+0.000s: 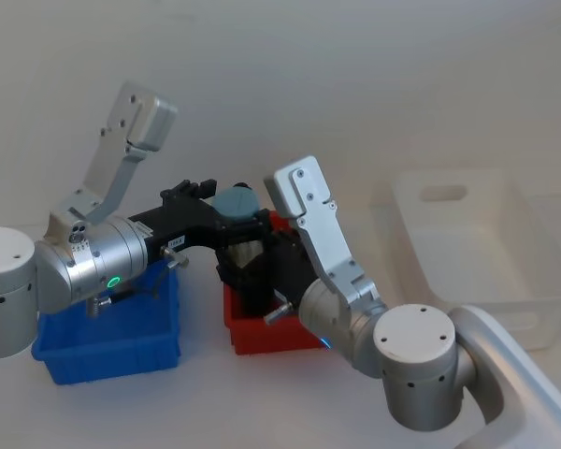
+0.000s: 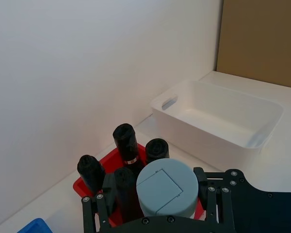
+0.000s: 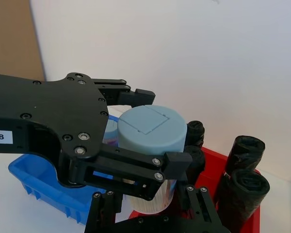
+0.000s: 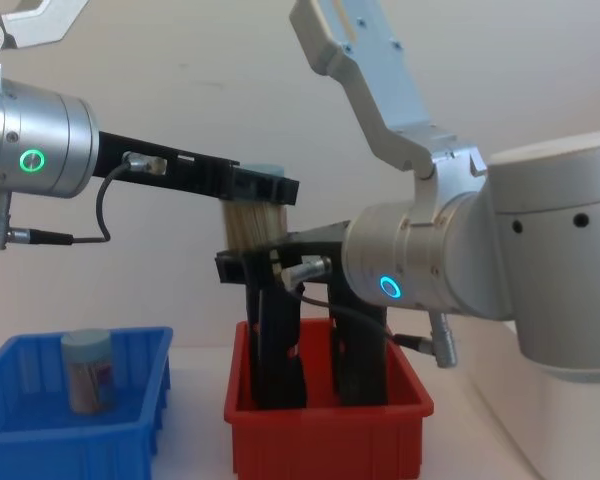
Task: Pick the cotton swabs from the blue box and place them into the white box.
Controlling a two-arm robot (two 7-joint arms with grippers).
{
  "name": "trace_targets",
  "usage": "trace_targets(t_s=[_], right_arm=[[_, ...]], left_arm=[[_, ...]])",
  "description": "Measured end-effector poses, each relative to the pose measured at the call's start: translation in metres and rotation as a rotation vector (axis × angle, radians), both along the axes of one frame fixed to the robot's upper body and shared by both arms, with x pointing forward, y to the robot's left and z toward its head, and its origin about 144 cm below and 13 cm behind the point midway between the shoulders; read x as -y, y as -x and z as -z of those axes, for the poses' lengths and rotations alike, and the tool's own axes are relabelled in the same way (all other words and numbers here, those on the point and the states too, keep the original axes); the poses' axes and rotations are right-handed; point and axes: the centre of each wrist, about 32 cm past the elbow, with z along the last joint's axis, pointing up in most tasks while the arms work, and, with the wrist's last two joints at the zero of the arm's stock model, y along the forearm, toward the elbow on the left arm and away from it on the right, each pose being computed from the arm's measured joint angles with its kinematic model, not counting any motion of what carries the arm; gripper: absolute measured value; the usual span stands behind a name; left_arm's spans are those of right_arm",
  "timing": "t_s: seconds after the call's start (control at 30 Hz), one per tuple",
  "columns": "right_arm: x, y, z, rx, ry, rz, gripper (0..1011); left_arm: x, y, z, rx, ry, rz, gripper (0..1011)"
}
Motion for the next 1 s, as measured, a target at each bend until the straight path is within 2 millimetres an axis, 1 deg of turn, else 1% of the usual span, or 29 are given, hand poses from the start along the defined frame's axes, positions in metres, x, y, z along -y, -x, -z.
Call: trace_targets(t_s=[1.0], right_arm=[[-0.001,0.02,0.003,-0.005,0.041,0.16,636]], left_arm=[[0.0,0.0,0.0,0.0,0.0,0.0,1004]])
